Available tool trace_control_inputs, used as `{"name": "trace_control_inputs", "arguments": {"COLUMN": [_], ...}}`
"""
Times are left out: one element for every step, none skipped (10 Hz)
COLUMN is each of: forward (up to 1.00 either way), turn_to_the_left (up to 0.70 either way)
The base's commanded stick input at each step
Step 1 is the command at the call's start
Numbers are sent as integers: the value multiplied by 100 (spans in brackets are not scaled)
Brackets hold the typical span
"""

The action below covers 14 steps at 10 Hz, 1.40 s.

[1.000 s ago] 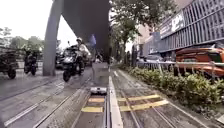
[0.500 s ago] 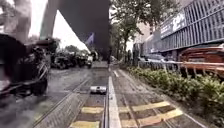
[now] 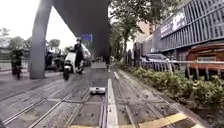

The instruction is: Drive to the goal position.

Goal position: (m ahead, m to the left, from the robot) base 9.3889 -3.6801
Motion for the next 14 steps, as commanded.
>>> {"name": "trace_control_inputs", "arguments": {"forward": [69, 69, 69, 69, 69, 69, 69, 69, 69, 69, 69, 69, 69, 69], "turn_to_the_left": [1, 1, 1, 1, 1, 1, 1, 1, 1, 1, 1, 1, 1, 1]}}
